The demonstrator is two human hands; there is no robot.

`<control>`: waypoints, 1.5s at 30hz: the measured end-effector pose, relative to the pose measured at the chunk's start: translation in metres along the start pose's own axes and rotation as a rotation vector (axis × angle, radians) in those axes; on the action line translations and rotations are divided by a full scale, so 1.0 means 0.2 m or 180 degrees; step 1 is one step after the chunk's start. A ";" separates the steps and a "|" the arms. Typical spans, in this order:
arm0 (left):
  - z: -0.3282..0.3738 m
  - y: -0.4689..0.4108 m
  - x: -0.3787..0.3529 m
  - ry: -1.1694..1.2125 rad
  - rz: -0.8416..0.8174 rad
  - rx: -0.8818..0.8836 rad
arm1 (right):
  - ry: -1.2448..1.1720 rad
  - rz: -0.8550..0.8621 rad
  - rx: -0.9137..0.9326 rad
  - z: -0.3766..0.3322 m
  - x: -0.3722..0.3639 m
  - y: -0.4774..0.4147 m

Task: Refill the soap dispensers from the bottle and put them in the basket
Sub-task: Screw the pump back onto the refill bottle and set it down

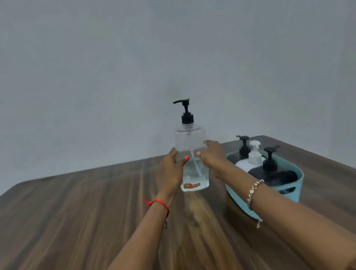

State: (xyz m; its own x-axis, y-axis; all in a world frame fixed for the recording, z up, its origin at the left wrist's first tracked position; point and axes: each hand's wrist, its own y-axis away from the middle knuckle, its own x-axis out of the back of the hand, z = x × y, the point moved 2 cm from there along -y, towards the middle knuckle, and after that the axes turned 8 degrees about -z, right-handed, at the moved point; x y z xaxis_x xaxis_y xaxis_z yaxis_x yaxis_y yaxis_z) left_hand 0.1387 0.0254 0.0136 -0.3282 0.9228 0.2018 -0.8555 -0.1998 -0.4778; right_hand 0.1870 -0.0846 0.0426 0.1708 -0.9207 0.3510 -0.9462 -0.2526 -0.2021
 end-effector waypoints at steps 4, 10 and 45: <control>-0.06 -0.35 -0.04 0.0138 -0.0040 0.0119 | -0.0074 0.0205 -0.0393 -0.02 0.06 -0.33; -0.16 -0.72 -0.16 0.0197 -0.0074 0.0578 | -0.0300 0.0053 -0.0948 0.00 0.20 -0.69; -0.40 -0.94 -0.43 0.0218 -0.0476 0.1751 | 0.0900 -0.1551 -0.1326 0.26 0.51 -1.06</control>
State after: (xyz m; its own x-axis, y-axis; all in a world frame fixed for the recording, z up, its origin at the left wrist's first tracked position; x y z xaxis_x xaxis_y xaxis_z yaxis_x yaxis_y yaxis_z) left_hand 0.3594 0.0106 0.0183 -0.1766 0.9698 0.1685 -0.9791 -0.1906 0.0706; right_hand 0.4204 -0.1412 0.0733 0.5778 -0.6045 0.5484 -0.8162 -0.4299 0.3861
